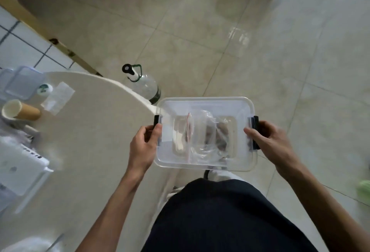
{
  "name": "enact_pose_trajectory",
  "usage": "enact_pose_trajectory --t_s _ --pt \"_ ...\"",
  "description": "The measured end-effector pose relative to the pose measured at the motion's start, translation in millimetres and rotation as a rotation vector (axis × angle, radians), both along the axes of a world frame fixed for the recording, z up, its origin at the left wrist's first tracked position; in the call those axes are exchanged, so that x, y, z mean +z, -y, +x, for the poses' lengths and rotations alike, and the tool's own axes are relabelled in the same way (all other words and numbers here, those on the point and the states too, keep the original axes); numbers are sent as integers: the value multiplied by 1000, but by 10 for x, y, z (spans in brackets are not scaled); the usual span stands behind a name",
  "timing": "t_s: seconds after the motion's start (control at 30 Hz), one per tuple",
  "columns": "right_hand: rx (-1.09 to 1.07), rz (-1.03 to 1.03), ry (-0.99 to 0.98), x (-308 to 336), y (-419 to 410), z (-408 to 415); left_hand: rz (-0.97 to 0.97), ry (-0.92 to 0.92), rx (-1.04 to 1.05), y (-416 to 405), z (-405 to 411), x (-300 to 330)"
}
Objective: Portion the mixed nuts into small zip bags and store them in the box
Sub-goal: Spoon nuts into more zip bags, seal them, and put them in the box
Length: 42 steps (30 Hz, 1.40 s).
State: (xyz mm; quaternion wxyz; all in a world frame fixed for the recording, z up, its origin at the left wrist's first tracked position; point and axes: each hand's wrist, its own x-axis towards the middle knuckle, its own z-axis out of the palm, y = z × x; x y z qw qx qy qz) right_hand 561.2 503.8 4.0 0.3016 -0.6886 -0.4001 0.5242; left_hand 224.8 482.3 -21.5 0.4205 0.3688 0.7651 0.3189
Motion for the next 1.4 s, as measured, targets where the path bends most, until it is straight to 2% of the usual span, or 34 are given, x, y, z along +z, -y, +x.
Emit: enact_pose_trajectory --t_s 0.23,0.43,0.77,1.0,1.17,1.4 --pt "-213 15 22 20 -343 1123 -43 53 -224 -1125 1187 -47" --pt "-447 -7 2 -63 -406 1774 -76 68 -462 -1929 2063 -66" --pt "-849 -55 72 -183 -738 2466 -123 79 -914 -3445 3497 -188" --pt "-1211 -56 81 -83 -1051 2591 -124 12 -1379 -4548 4711 -118" --pt "-1467 -119 101 -69 -1100 2587 -122 -19 -1657 -4844 5621 -138" --pt "-1761 -153 110 -154 -878 2839 -149 -56 -1925 -4600 6804 -277"
